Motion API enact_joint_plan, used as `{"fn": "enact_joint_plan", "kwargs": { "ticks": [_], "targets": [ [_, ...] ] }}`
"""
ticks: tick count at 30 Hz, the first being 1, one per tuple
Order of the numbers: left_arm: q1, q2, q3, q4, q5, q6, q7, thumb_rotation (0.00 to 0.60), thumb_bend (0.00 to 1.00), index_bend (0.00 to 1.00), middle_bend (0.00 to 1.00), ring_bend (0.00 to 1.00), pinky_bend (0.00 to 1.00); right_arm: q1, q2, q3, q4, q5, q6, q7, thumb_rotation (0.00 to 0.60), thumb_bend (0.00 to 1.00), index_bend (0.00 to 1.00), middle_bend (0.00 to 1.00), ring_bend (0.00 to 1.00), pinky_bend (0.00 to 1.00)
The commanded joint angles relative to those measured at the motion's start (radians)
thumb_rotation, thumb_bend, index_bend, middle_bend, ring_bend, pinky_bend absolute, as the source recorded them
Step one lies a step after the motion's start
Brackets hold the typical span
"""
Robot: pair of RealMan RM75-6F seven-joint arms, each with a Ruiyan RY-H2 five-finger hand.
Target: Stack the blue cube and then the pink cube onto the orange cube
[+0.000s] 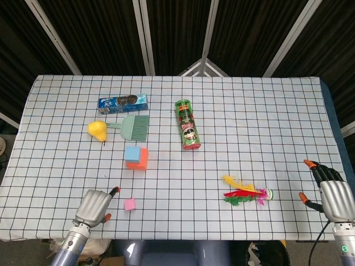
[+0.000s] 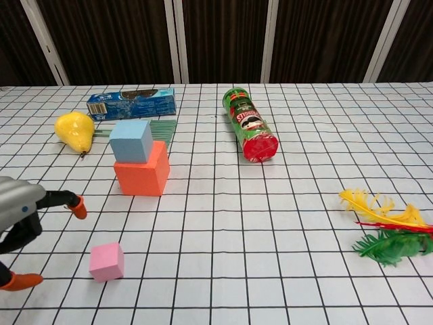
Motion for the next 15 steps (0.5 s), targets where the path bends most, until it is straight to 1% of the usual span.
{"fn": "enact_joint_plan", "kwargs": {
  "ticks": [1,3,5,9,15],
  "targets": [
    [0.042,-0.091,-0.003,0.087,0.053,0.021,0.035,0.6,0.22,0.25,0.9,0.65,0.84,0.003,-0.001,-0.001,0.002,-0.001,-0.006,0.001,0.6,0.3,0.18,0.2,0.22,0.24],
    [0.058,-0.127,0.004,0.124,0.077,0.018,0.034,0.6,0.22,0.24,0.9,0.65,0.84,0.004,-0.001,-0.002,0.001,-0.003,-0.007,-0.001,0.6,0.3,0.18,0.2,0.22,0.24],
    [0.066,-0.144,0.004,0.143,0.091,0.017,0.028,0.6,0.22,0.24,0.9,0.65,0.84,0.004,-0.001,-0.003,0.0,-0.005,-0.007,-0.001,0.6,0.3,0.18,0.2,0.22,0.24],
    [0.082,-0.192,-0.01,0.205,0.14,0.024,0.012,0.6,0.22,0.25,0.9,0.65,0.84,0.002,0.0,-0.003,0.002,-0.006,-0.003,0.005,0.6,0.3,0.18,0.2,0.22,0.24],
    [0.098,-0.237,-0.03,0.27,0.188,0.009,-0.026,0.6,0.21,0.25,0.9,0.65,0.84,0.0,0.004,-0.004,0.002,-0.009,0.002,0.013,0.6,0.3,0.18,0.2,0.22,0.24]
  ]
}}
